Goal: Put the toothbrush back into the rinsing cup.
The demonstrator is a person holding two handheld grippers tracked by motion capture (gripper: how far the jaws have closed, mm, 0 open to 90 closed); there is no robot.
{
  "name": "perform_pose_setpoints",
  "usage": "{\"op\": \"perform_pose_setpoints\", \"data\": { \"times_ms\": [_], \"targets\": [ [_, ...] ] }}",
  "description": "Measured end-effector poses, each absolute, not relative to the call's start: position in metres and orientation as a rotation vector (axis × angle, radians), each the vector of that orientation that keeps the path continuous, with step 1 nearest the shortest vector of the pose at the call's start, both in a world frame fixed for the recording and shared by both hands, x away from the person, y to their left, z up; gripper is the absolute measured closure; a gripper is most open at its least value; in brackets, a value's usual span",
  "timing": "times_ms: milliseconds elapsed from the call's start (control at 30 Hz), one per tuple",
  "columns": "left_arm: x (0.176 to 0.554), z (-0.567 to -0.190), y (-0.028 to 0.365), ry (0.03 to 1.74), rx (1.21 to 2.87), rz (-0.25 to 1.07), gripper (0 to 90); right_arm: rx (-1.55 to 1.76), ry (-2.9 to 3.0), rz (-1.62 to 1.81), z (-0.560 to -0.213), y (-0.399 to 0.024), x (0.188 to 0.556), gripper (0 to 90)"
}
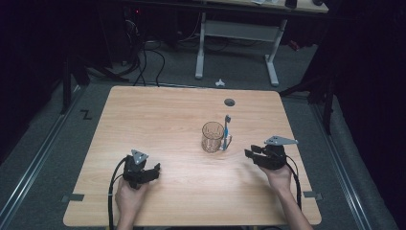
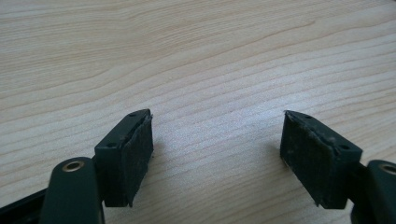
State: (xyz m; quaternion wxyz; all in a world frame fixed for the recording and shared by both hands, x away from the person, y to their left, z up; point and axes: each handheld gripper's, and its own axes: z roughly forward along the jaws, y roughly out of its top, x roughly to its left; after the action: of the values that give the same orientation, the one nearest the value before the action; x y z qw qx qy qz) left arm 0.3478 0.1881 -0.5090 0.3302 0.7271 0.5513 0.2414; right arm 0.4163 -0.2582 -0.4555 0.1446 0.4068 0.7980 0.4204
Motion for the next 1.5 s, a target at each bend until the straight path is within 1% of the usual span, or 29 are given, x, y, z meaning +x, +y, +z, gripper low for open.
{"op": "perform_pose_setpoints", "data": {
  "times_ms": [1067, 1500],
  "targets": [
    [0.348, -0.509, 0.188, 1.442, 1.901, 0.632, 26.1, 1.246, 2.303, 1.104, -0.484, -0.259, 0.429, 57.5],
    [0.348, -0.509, 0.188, 1.442, 1.902, 0.631, 26.1, 1.214, 2.289, 1.027, -0.492, -0.252, 0.431, 57.1]
  ]
}}
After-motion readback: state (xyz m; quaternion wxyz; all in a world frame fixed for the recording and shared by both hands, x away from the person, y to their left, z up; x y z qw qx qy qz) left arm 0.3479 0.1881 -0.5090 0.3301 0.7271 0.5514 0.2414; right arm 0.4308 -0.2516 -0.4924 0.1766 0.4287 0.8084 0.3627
